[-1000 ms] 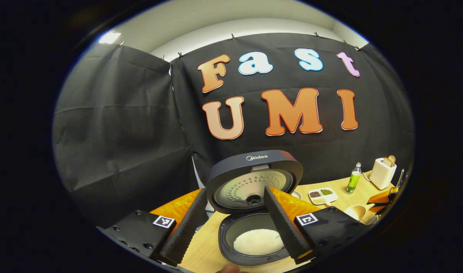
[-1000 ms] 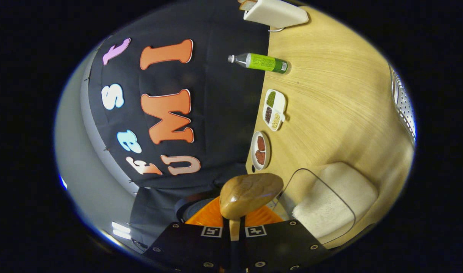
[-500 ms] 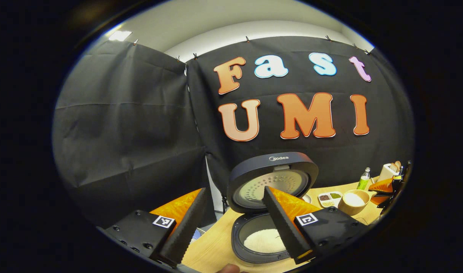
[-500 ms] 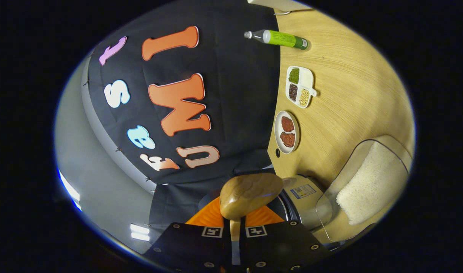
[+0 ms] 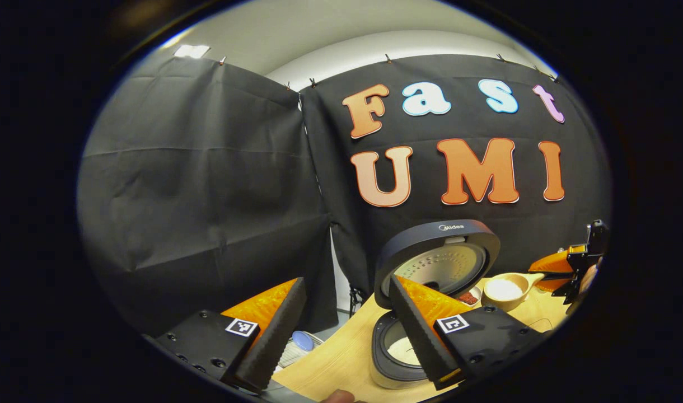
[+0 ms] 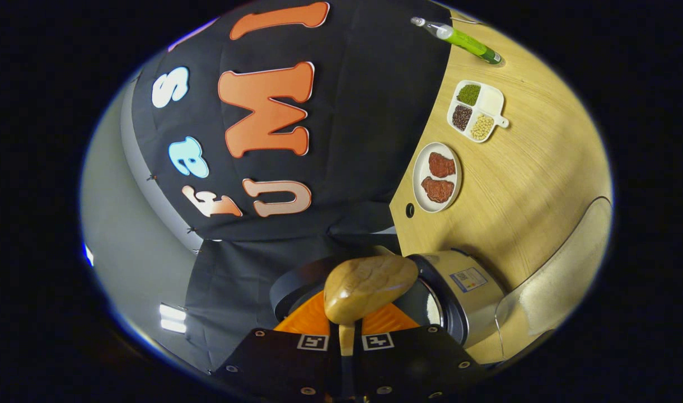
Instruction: Close the left gripper, press the button to open the rice cooker; take a wooden spoon from the chopstick holder with the right hand, scoop a spoonful of rice and pour it into the rice cooker, then put the wooden spoon back into the chopstick holder.
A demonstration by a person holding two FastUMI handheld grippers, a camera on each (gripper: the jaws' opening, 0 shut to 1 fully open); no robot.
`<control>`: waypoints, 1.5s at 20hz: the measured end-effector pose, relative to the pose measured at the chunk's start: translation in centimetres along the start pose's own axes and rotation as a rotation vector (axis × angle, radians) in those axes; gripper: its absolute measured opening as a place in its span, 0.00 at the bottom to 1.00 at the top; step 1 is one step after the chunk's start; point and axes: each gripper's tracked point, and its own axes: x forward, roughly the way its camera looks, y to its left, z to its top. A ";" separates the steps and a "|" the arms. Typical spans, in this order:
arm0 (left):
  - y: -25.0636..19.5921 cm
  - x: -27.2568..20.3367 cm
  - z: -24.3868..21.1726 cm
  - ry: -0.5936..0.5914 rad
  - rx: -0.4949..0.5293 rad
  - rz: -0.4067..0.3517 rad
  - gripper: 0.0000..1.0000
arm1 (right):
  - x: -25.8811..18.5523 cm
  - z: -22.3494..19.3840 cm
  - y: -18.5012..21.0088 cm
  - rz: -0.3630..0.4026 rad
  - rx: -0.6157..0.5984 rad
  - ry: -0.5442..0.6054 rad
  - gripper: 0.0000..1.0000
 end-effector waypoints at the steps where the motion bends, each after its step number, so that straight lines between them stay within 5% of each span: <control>1: 0.2 0.1 -0.1 0.001 0.002 0.010 1.00 | 0.6 -0.2 0.3 -0.001 -0.003 0.002 0.08; 13: 3.7 -0.8 -1.8 0.033 -0.003 0.079 0.96 | 5.0 -2.5 -0.5 -0.214 -0.490 -0.031 0.07; 15: 4.0 -1.1 -1.9 0.035 -0.005 0.081 1.00 | 5.3 -2.7 -0.1 -0.225 -0.584 -0.046 0.08; 16: 4.0 -1.1 -2.0 0.037 -0.005 0.082 0.94 | 5.1 -2.6 -0.2 -0.228 -0.629 -0.054 0.08; 17: 4.1 -1.0 -2.1 0.040 -0.006 0.085 1.00 | 5.0 -2.5 -0.2 -0.230 -0.675 -0.061 0.08; 18: 4.3 -1.2 -2.2 0.042 -0.010 0.086 0.94 | 5.0 -2.4 -0.2 -0.233 -0.721 -0.073 0.07; 20: 4.5 -1.4 -2.4 0.049 -0.014 0.089 1.00 | 5.2 -2.8 0.3 -0.234 -0.806 -0.088 0.08; 21: 4.6 -1.4 -2.5 0.053 -0.011 0.090 0.94 | 5.3 -2.9 0.7 -0.234 -0.834 -0.093 0.07; 24: 5.0 -1.5 -2.7 0.055 -0.003 0.097 1.00 | 5.6 -3.3 1.3 -0.227 -0.893 -0.102 0.07; 30: 5.5 -1.7 -2.9 0.067 -0.005 0.101 0.93 | 6.0 -3.5 2.0 -0.219 -1.016 -0.133 0.07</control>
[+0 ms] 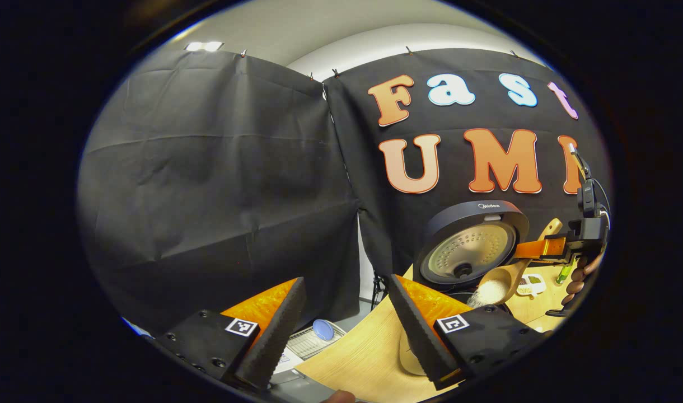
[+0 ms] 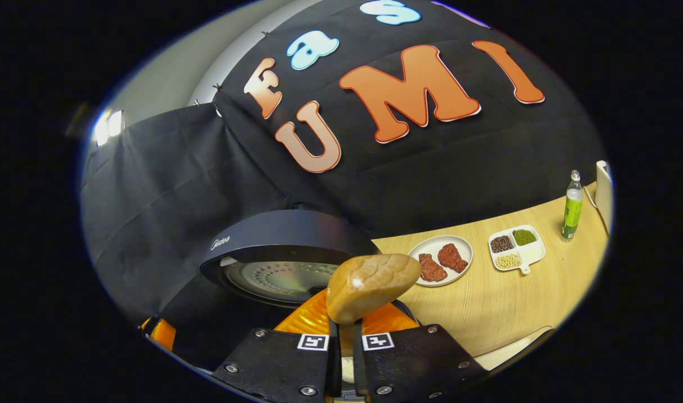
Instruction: Close the left gripper, press the button to open the rice cooker; take a wooden spoon from the chopstick holder with the right hand, scoop a spoonful of rice and pour it into the rice cooker, then put the wooden spoon back into the chopstick holder.
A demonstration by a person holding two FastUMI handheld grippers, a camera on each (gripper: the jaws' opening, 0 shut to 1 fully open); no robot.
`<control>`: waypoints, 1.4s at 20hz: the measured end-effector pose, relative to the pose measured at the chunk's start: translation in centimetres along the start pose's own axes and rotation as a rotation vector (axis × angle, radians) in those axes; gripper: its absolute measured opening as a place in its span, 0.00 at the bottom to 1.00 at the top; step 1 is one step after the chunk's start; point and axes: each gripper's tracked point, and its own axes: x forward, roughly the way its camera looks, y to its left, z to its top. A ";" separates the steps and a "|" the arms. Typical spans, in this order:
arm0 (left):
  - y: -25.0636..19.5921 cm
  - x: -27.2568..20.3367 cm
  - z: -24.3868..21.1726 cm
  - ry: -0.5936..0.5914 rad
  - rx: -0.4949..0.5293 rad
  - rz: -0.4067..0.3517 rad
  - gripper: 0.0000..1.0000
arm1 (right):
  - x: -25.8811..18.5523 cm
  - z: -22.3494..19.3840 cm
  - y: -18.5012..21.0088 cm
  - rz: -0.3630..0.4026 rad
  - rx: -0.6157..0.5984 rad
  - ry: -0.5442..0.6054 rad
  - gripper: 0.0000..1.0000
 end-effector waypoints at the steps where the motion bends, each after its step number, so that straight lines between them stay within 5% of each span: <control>1: 0.2 -0.3 -0.1 -0.001 0.001 0.001 0.93 | 0.0 0.0 0.0 -0.003 -0.025 -0.007 0.07; 14: 0.7 -0.7 -0.7 0.012 0.000 0.006 0.93 | 0.0 0.3 2.1 0.041 -0.381 -0.097 0.07; 15: 0.8 -0.6 -0.8 0.014 -0.001 0.008 1.00 | 0.1 0.3 2.3 0.046 -0.406 -0.103 0.07; 16: 0.8 -0.6 -0.9 0.017 -0.001 0.008 0.93 | 0.2 0.0 2.9 0.053 -0.427 -0.108 0.07; 28: 1.2 -0.5 -1.5 0.026 -0.005 0.014 0.93 | -1.4 -2.3 7.3 0.155 -0.768 -0.183 0.08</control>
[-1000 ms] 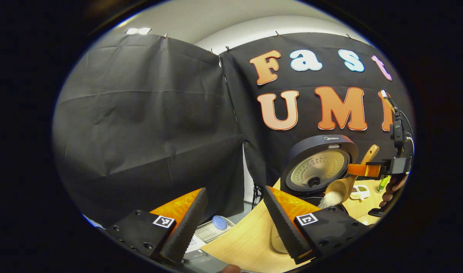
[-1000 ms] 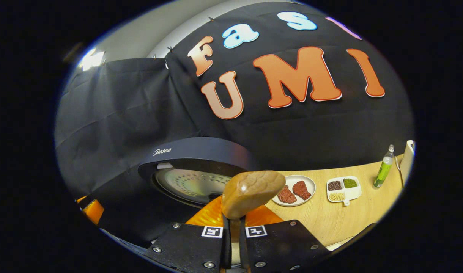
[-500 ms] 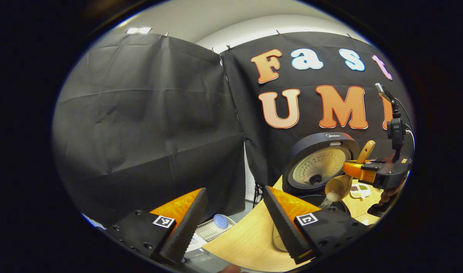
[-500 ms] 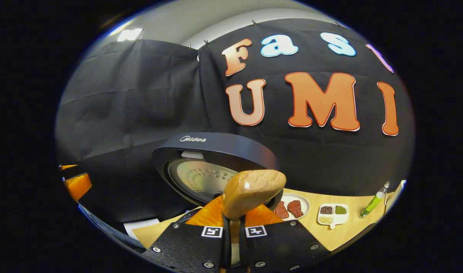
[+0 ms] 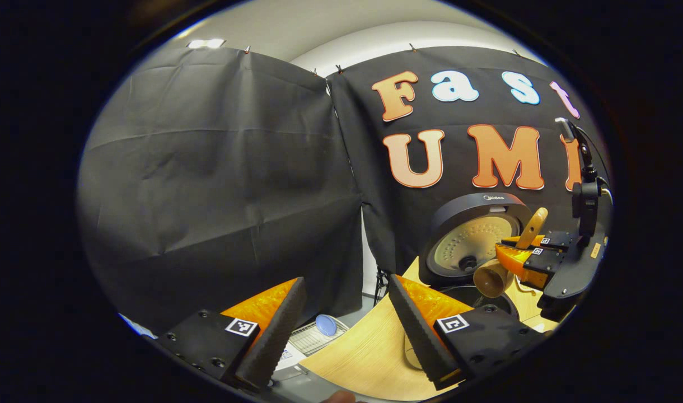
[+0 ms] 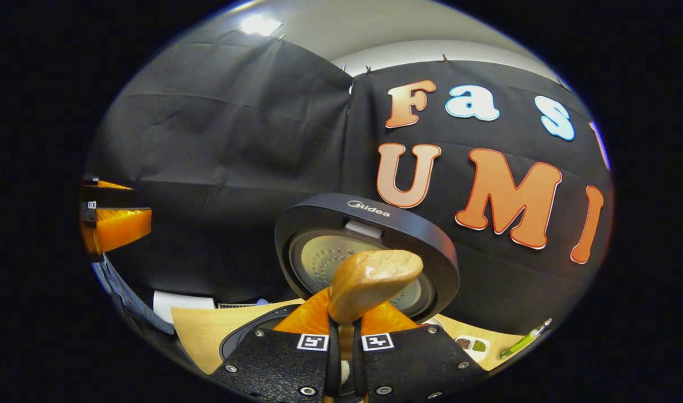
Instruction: Close the left gripper, press the button to open the rice cooker; take a wooden spoon from the chopstick holder with the right hand, scoop a spoonful of rice and pour it into the rice cooker, then put the wooden spoon back into the chopstick holder.
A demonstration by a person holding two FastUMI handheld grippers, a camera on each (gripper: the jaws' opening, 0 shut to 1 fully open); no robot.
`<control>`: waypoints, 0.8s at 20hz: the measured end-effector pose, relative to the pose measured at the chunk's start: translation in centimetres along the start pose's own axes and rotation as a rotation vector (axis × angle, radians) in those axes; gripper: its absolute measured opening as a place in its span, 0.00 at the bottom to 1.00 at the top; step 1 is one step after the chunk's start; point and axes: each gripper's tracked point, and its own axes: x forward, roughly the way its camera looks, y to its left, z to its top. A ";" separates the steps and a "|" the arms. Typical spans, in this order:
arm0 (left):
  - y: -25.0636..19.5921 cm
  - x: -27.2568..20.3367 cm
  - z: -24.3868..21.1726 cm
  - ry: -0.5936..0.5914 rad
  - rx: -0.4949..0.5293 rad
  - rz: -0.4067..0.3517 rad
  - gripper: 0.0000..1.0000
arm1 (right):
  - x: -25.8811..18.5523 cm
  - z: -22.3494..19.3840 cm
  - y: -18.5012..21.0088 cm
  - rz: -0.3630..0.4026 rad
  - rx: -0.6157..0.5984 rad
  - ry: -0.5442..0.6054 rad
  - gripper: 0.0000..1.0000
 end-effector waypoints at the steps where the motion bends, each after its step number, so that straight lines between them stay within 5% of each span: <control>1: 0.1 -0.1 0.0 0.001 0.000 0.001 0.93 | 0.0 0.2 0.1 0.005 -0.015 -0.005 0.08; 8: -0.5 -0.4 0.9 -0.026 0.030 0.000 0.93 | -0.4 0.3 -0.4 0.015 0.018 -0.007 0.07; 16: -2.8 -0.7 1.0 -0.021 0.021 -0.034 0.93 | -2.7 -0.3 -5.2 -0.025 0.309 0.040 0.07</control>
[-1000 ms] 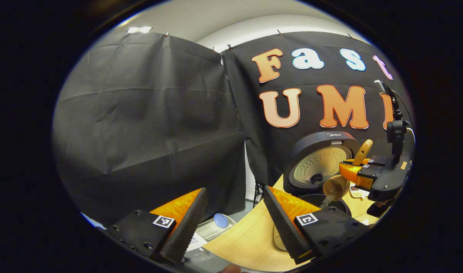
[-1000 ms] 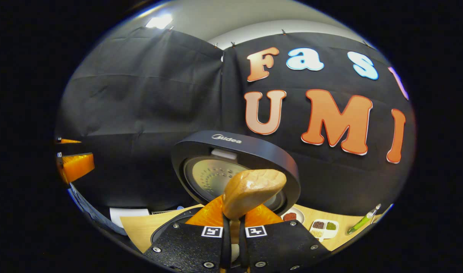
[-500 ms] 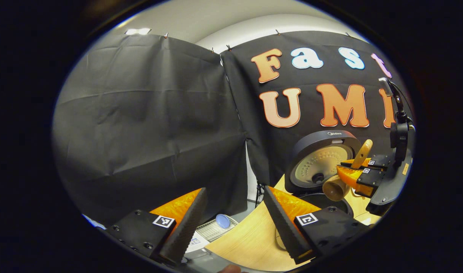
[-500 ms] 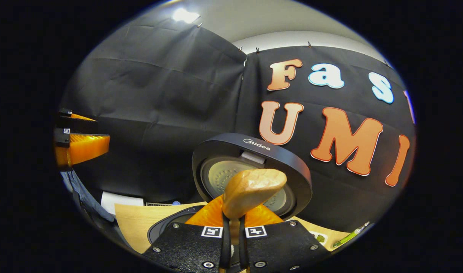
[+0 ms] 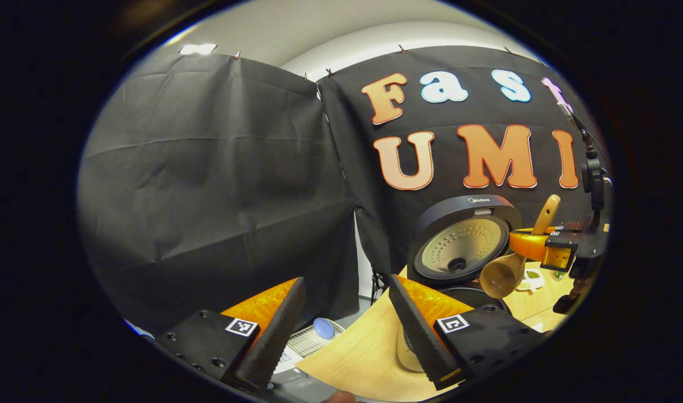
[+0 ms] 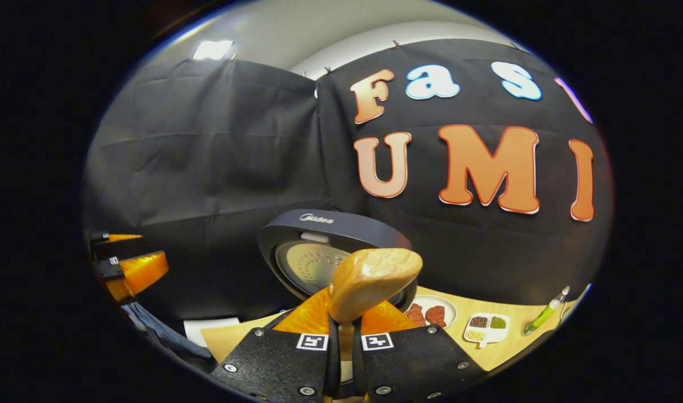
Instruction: Close the left gripper, press the button to open the rice cooker; take a wooden spoon from the chopstick holder with the right hand, scoop a spoonful of rice and pour it into the rice cooker, then put the wooden spoon back into the chopstick holder.
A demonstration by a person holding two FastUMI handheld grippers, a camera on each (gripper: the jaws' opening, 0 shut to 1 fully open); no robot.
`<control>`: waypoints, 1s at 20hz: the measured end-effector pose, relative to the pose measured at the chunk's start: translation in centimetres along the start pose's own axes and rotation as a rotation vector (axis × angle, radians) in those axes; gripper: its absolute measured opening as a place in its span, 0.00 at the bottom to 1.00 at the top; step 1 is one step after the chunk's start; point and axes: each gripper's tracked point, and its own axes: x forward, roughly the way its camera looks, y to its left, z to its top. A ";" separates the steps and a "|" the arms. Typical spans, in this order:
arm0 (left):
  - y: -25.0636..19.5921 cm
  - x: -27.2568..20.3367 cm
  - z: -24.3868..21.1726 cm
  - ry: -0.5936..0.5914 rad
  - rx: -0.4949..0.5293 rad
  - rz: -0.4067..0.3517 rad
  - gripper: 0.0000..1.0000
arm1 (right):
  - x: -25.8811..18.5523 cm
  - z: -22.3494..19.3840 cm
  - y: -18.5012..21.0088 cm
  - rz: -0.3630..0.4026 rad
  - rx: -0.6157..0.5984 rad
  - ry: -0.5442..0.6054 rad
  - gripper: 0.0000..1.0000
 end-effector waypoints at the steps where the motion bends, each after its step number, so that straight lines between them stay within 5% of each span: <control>1: -0.5 -0.1 0.1 0.000 0.000 -0.006 0.93 | -0.4 0.0 -0.7 -0.011 0.026 0.003 0.07; 9: -4.5 -0.4 0.8 0.003 -0.011 -0.069 0.94 | -4.3 -1.2 -6.0 -0.094 0.092 0.035 0.08; 16: -4.2 -0.7 1.6 0.002 -0.030 -0.039 1.00 | -8.1 -2.9 -11.0 -0.171 0.142 0.063 0.08; 20: -5.5 -1.1 1.4 0.011 -0.028 -0.046 0.94 | -10.7 -4.3 -14.0 -0.227 0.156 0.088 0.08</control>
